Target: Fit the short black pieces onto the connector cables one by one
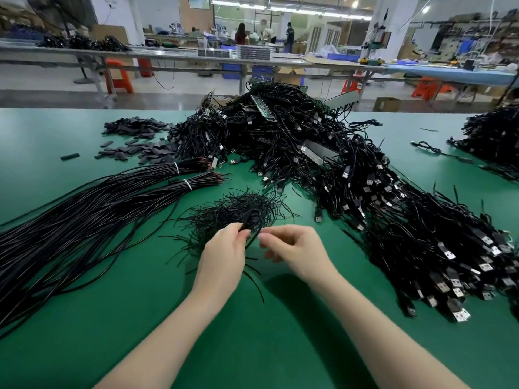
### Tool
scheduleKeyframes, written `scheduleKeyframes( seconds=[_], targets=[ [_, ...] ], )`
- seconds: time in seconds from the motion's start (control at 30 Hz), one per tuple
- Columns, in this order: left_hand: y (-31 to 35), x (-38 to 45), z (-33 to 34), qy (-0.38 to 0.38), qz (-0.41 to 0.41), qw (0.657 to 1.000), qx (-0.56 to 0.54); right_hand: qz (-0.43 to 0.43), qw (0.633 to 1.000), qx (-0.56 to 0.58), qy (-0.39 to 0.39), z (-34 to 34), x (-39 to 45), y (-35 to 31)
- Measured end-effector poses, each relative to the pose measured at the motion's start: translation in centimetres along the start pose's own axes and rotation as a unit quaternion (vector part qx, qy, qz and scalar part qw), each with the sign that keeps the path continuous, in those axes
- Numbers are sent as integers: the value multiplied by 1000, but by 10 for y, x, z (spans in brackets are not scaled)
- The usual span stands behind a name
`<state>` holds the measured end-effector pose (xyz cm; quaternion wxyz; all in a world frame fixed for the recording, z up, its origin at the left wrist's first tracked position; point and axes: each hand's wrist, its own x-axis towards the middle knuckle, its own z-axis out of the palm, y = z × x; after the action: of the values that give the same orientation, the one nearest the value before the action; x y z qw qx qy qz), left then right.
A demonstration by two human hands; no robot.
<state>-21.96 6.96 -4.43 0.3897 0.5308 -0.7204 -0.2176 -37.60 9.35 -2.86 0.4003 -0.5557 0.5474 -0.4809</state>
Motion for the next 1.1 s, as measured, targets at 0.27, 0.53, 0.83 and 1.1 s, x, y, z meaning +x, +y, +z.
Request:
scheduleKeyframes(
  seconds=[0.27, 0.53, 0.83, 1.1],
  targets=[
    [0, -1, -7, -38, 91, 993, 68, -19, 989, 116, 94, 18, 5, -2],
    [2, -2, -1, -25, 104, 991, 82, -13, 1000, -12, -15, -8, 6, -28],
    [-4, -1, 2, 17, 60, 998, -6, 99, 880, -460, -62, -50, 13, -12],
    [-8, 4, 2, 39, 74, 996, -19, 58, 870, -484, -75, -38, 16, -1]
  ],
)
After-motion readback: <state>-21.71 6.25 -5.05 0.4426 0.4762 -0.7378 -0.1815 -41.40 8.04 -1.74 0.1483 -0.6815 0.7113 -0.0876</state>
